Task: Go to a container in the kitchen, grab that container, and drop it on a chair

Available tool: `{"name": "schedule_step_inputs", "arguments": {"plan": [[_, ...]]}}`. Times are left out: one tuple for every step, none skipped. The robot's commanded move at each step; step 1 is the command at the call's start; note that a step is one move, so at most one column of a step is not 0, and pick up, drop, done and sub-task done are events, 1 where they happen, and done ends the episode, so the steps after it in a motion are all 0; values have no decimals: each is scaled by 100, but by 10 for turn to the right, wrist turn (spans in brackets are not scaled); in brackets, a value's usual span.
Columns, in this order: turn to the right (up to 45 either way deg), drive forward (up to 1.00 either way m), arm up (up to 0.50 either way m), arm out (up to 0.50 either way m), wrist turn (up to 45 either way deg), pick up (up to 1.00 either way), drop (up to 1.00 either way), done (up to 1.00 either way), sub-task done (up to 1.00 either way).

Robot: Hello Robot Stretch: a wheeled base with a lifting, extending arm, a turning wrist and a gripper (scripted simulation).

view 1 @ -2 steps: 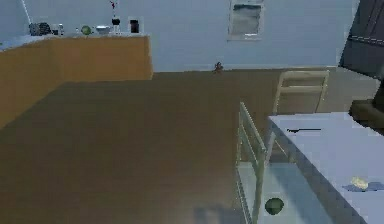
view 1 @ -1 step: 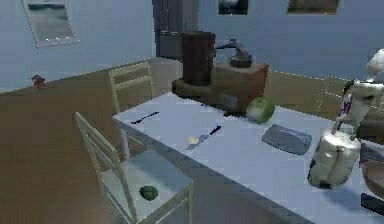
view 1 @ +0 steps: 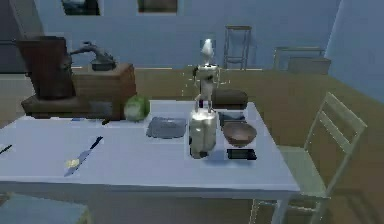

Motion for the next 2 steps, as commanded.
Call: {"name": "schedule_step_inputs", "arguments": {"plan": [[0, 40, 0, 0, 0, 0, 0, 0, 0], [-450, 0, 0, 0, 0, 0, 0, 0, 0]]}}
